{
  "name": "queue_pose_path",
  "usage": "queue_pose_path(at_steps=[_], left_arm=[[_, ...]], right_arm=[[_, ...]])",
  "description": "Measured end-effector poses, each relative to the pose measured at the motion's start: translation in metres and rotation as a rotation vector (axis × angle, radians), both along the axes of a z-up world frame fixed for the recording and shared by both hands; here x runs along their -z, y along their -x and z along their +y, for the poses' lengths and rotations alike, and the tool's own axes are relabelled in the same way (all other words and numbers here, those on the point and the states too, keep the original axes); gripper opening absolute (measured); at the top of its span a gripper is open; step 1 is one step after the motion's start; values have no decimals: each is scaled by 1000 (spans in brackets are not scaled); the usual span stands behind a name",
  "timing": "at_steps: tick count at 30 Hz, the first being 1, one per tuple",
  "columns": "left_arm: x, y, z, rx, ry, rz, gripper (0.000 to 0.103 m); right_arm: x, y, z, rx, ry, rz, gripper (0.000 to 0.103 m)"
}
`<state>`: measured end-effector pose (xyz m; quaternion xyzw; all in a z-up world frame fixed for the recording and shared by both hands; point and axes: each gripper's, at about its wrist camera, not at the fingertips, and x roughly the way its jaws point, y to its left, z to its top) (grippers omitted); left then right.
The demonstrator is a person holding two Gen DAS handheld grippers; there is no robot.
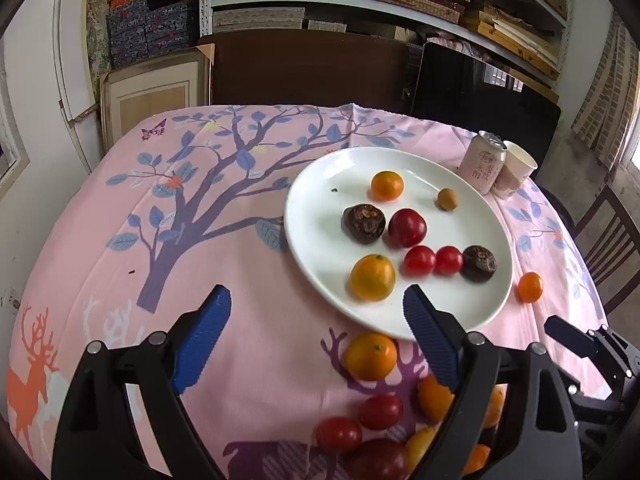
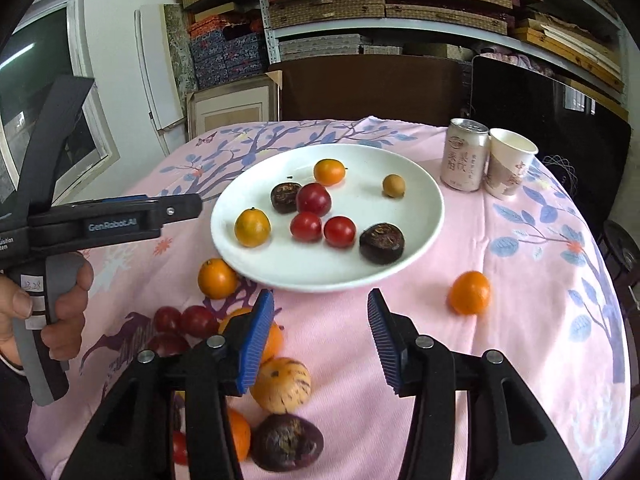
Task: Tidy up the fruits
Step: 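Release the red tomato and dark brown fruit onto the plate with both tools, then grasp a dark brown fruit with the left tool while the right tool grasps another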
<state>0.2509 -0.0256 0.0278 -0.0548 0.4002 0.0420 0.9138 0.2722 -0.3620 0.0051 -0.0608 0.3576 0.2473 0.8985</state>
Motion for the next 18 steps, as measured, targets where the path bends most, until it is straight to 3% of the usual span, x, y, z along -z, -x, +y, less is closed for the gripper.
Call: queue_pose_path(at_steps=[7,15,18], left_arm=[[6,60,-4,22,-6,0,86],[19,109,-7,45,26,25,86],[22,123,-9,69,48,41,86]], right_arm=[[2,42,-37,69,-1,-14,51],[14,74,-48,82,6,8,51],[19,85,-50,77,5,12,56]])
